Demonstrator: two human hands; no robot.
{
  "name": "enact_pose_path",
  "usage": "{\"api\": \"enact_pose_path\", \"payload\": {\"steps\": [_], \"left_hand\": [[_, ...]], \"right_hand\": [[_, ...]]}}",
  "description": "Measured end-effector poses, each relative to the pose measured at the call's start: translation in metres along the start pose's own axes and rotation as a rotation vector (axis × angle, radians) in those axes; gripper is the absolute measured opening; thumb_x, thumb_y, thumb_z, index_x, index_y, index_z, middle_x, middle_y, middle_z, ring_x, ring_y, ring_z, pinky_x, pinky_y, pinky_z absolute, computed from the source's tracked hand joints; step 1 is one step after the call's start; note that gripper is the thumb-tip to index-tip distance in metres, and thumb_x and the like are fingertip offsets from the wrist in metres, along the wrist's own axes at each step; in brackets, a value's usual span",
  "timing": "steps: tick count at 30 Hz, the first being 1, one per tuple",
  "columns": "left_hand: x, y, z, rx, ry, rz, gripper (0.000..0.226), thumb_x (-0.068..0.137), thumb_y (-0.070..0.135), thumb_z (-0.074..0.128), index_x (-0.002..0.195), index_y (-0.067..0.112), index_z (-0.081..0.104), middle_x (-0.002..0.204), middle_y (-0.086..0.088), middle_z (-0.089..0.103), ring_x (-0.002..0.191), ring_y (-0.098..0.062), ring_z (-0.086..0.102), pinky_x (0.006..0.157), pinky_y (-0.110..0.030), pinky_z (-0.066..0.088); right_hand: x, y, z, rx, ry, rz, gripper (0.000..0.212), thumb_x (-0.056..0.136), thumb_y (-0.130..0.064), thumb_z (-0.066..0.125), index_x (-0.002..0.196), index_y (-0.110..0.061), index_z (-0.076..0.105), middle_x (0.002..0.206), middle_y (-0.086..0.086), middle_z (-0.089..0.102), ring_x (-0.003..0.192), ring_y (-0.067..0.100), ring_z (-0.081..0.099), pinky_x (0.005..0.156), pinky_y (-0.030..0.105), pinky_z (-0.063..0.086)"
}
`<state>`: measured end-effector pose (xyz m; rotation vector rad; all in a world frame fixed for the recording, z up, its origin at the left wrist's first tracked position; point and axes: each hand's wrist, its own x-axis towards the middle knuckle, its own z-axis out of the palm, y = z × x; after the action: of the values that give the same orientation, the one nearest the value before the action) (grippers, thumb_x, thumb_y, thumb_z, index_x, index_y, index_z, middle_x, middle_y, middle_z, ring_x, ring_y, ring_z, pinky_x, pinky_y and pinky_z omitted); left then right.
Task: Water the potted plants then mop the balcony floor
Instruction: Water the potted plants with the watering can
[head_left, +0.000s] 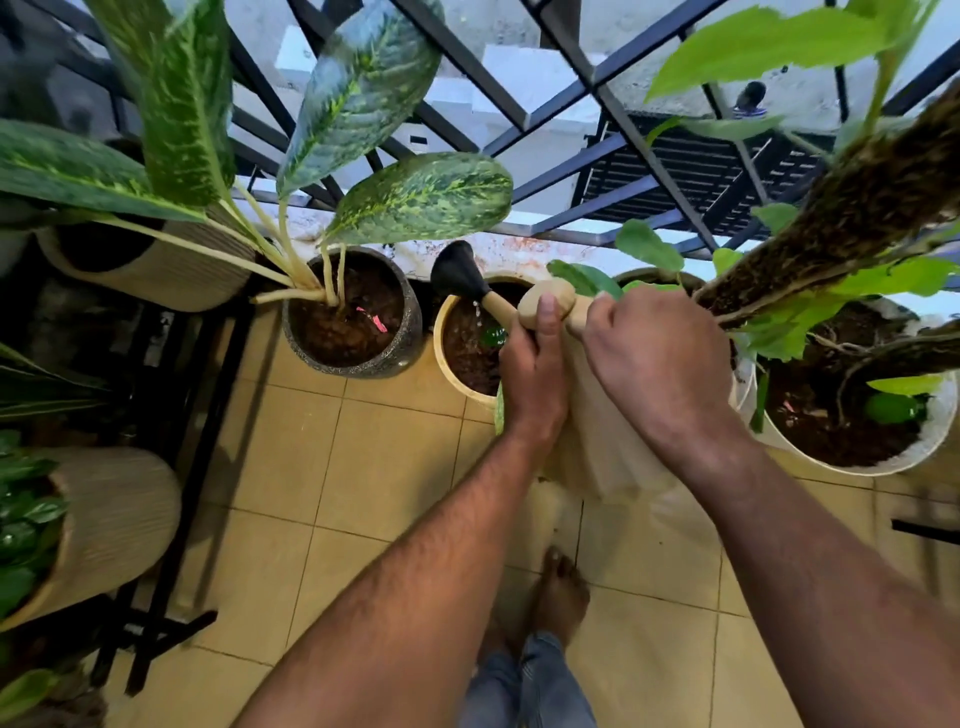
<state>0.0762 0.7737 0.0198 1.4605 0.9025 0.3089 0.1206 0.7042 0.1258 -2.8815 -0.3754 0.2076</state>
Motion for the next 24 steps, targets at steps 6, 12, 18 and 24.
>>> {"api": "enact_pose_path", "payload": {"steps": [6,12,18,24], "left_hand": [[-0.003,0.014,-0.009,0.014,0.046,0.086,0.063,0.091,0.071,0.038,0.112,0.02,0.069,0.093,0.02,0.071,0.091,0.016,0.064,0.08,-0.007,0.047],[-0.005,0.015,-0.03,-0.032,0.212,0.144,0.068,0.093,0.07,0.036,0.114,0.013,0.066,0.107,-0.004,0.074,0.105,-0.02,0.069,0.092,-0.043,0.055],[0.009,0.01,-0.069,-0.13,0.356,0.096,0.075,0.09,0.071,0.035,0.118,0.009,0.066,0.109,-0.007,0.074,0.103,-0.022,0.069,0.086,-0.036,0.056],[0.033,0.01,-0.105,-0.23,0.435,0.008,0.042,0.092,0.066,0.037,0.085,0.034,0.064,0.081,0.023,0.072,0.078,0.009,0.065,0.067,-0.012,0.048]], "right_hand": [[-0.007,-0.002,-0.012,0.062,0.053,-0.035,0.047,0.102,-0.033,0.044,0.06,-0.013,0.042,0.051,-0.004,0.024,0.056,0.028,0.037,0.057,0.033,0.025],[-0.011,-0.027,-0.01,0.025,0.089,-0.154,0.054,0.103,-0.035,0.045,0.054,-0.019,0.028,0.051,-0.005,0.023,0.047,0.023,0.031,0.05,0.031,0.02],[-0.008,-0.077,0.006,-0.017,0.067,-0.303,0.038,0.102,-0.036,0.043,0.069,-0.018,0.045,0.065,0.005,0.04,0.063,0.028,0.042,0.061,0.034,0.029],[0.0,-0.133,0.025,-0.105,0.032,-0.419,0.036,0.099,-0.035,0.043,0.068,-0.016,0.043,0.057,-0.002,0.024,0.061,0.029,0.039,0.059,0.034,0.026]]}}
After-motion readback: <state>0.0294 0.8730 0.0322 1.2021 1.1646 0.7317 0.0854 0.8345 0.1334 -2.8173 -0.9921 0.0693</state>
